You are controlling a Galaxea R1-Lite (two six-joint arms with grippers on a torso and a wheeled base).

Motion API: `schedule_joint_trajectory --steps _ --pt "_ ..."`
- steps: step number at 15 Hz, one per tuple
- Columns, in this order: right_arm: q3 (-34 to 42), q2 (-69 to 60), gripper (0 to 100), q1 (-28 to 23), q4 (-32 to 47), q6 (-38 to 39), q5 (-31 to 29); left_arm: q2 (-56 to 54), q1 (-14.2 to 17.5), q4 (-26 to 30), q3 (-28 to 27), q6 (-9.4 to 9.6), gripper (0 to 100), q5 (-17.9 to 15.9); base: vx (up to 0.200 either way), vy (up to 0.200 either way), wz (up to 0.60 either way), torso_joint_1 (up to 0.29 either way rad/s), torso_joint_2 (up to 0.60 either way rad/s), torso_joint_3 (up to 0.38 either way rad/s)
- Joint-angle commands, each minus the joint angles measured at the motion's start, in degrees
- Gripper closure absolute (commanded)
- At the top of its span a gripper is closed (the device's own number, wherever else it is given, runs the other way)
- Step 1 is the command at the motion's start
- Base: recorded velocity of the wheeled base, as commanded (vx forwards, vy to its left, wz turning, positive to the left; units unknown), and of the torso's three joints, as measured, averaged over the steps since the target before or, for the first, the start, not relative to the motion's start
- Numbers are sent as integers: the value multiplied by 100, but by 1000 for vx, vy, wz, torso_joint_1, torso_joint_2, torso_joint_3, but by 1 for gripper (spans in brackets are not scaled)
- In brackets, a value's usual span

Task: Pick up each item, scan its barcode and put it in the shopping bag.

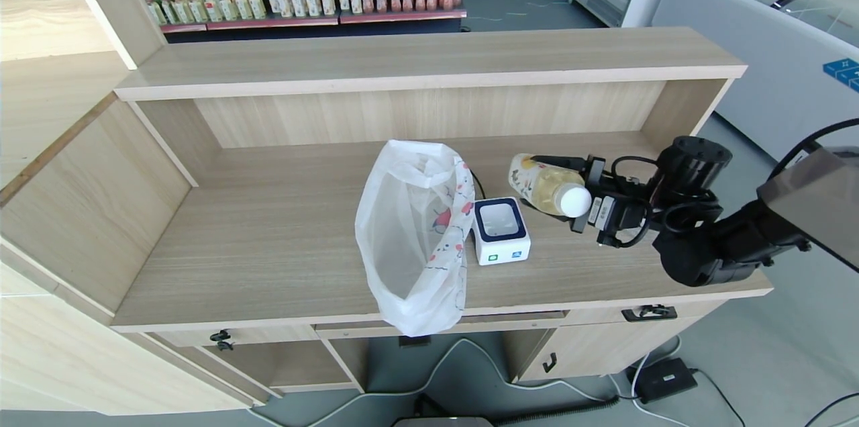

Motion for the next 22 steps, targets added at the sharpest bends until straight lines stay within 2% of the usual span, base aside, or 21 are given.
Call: schedule_joint_trajectory --steps 1,14,22 --pt "-54 182 100 19 -138 2 20 -2 4 -2 1 1 0 0 0 0 0 0 0 0" --pt "-388 824 100 -7 -420 -7 591 -2 4 -2 1 1 0 0 0 0 0 0 0 0" --pt "-713 1123 100 28 -420 -7 591 -2 4 -2 1 1 0 0 0 0 0 0 0 0"
